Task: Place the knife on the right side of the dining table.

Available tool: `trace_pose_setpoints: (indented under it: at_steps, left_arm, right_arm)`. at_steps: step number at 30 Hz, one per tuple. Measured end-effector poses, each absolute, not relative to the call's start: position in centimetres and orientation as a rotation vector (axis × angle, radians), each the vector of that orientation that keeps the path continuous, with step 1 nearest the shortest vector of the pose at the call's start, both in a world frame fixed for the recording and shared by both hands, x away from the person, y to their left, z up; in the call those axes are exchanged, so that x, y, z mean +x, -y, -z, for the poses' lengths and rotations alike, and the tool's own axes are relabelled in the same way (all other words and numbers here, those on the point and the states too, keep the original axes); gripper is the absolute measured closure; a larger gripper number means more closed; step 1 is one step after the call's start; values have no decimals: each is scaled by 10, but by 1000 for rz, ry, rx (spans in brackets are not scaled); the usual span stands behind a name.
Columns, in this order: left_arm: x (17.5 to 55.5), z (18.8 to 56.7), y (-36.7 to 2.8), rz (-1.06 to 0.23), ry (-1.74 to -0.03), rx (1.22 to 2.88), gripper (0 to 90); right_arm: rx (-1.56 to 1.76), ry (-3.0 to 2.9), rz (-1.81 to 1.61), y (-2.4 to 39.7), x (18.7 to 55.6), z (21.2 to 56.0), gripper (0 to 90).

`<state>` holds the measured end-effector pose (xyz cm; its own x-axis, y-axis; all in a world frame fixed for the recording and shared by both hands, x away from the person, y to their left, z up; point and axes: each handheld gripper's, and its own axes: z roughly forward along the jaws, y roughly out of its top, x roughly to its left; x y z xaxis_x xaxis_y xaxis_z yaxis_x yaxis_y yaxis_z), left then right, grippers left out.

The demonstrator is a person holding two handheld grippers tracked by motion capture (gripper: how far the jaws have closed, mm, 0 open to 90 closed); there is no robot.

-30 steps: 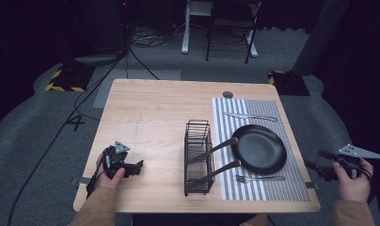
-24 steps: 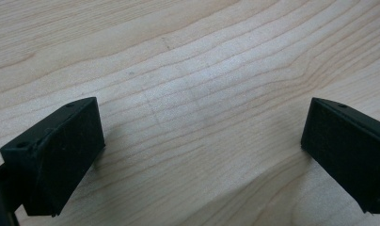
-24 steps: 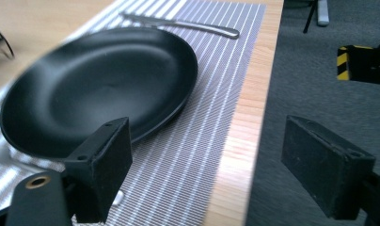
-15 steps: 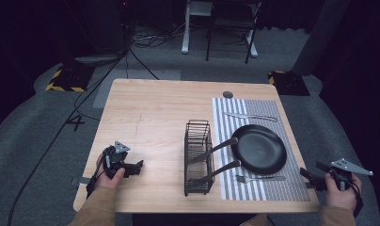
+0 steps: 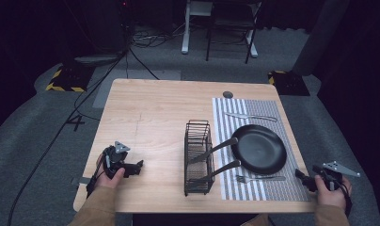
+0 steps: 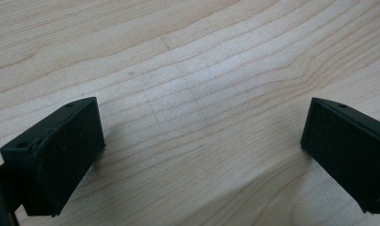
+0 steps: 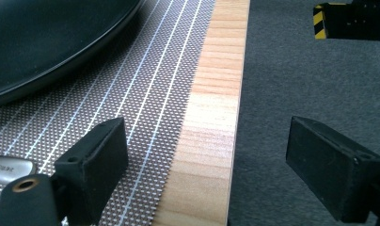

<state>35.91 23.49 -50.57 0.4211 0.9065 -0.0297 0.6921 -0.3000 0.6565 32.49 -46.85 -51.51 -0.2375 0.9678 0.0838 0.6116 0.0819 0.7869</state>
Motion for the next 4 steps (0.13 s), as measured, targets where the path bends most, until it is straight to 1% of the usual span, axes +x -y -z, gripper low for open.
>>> trace_pose_setpoints:
  at_steps: [4]
  left_arm:
    - [360, 506, -235, -470, -1345, 2088, 1]
  right_arm:
    - [1598, -1855, -1096, 472, 322, 522, 135]
